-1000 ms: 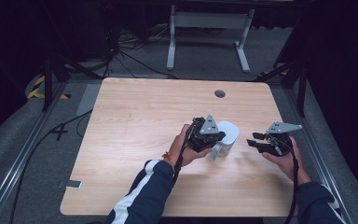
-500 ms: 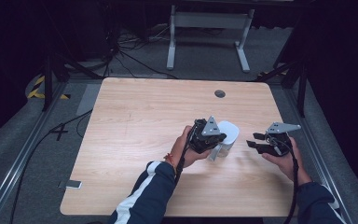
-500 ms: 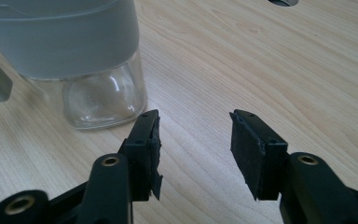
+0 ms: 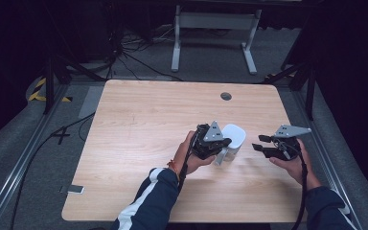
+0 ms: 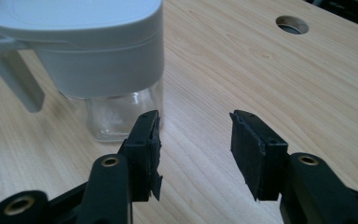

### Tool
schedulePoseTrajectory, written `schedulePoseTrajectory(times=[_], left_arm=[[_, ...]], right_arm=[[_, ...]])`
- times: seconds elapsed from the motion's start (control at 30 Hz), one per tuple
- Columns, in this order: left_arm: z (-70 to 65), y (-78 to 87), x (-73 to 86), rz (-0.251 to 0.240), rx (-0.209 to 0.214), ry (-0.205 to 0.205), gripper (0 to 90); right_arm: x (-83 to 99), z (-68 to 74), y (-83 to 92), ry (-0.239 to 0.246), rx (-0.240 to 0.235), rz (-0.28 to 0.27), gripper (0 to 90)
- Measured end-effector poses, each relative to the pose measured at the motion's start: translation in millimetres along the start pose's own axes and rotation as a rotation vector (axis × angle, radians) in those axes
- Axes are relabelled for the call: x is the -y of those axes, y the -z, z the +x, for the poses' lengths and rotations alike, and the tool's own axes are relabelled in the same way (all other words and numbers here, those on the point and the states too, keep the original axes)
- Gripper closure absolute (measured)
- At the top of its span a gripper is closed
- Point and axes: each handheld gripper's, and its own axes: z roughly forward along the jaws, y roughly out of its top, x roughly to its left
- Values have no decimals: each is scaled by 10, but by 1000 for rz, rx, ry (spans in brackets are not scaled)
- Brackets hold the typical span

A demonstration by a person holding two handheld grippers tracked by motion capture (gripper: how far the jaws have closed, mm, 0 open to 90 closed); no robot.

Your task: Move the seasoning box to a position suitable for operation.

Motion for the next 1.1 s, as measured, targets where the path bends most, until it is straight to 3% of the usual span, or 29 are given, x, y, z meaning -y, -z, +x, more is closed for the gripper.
schedulePoseTrajectory(times=[0.07, 0.13, 0.37, 0.53, 0.63, 0.77, 0.93, 1.1], left_arm=[[-6, 0, 7, -10, 10, 13, 899], [-10, 4, 5, -3, 7, -4, 899], [-19, 19, 35, -3, 29, -1, 900], [-43, -29, 76, 50, -4, -26, 900], [-31, -25, 79, 23, 1, -18, 899], [-41, -37, 75, 33, 4, -19, 899], [-48, -46, 75, 35, 1, -22, 900], [-50, -31, 81, 42, 5, -25, 899]], right_arm=[[-61, 13, 16, 13, 0, -17, 529], [-130, 22, 33, 13, -7, -47, 542], [-257, 86, 15, 45, 1, -52, 570], [-311, 127, -12, 71, -6, -44, 584], [-353, 179, -19, 104, -10, -51, 626], [-413, 249, 24, 123, -32, -89, 716], [-490, 403, 64, 192, -59, -110, 812], [-512, 445, 70, 199, -62, -112, 854]])
